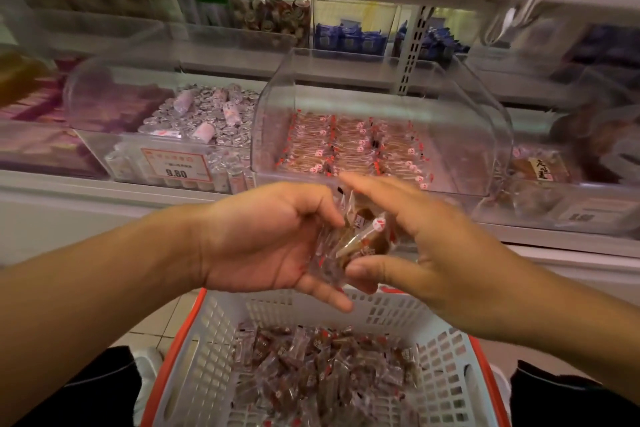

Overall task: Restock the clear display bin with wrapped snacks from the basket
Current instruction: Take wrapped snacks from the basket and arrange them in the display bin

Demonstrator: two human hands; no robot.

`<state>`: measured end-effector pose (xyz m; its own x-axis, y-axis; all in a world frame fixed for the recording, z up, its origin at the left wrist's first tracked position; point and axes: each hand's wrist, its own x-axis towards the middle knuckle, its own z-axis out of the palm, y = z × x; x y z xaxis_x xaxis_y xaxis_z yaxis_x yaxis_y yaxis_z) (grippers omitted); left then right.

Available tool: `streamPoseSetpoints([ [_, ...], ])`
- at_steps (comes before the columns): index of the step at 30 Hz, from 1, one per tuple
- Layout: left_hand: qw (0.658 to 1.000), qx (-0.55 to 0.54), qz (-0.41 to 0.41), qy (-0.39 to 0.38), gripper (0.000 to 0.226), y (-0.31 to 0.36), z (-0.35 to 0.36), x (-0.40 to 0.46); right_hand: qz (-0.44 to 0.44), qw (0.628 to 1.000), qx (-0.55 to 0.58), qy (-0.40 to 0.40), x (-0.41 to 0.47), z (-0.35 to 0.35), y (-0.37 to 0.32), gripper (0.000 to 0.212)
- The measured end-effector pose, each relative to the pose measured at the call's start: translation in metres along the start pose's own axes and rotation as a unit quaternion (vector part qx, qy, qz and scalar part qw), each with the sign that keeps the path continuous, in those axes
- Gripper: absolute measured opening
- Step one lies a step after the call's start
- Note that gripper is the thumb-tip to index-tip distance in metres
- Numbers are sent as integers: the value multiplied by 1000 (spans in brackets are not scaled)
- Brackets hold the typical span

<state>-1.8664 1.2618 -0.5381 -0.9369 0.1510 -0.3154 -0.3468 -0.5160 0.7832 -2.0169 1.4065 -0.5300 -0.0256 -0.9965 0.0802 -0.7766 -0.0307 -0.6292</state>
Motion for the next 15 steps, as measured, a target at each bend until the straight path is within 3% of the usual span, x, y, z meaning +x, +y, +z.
streamPoseSetpoints([
  [3, 998, 31, 4, 57, 30, -4, 5, -3, 5, 999, -8, -54, -2, 4, 3, 90],
  [6, 993, 69, 12, 100, 26, -4, 7, -8, -6, 998, 4, -68, 0, -2, 2, 78],
  [9, 985, 105, 29, 136, 28, 2, 10, -13, -7, 996, 85, -19, 5, -9, -4, 60],
  [15, 980, 91, 99, 146, 38, 22, 16, -25, 18, 964, 266, -10, 20, -28, -17, 39],
])
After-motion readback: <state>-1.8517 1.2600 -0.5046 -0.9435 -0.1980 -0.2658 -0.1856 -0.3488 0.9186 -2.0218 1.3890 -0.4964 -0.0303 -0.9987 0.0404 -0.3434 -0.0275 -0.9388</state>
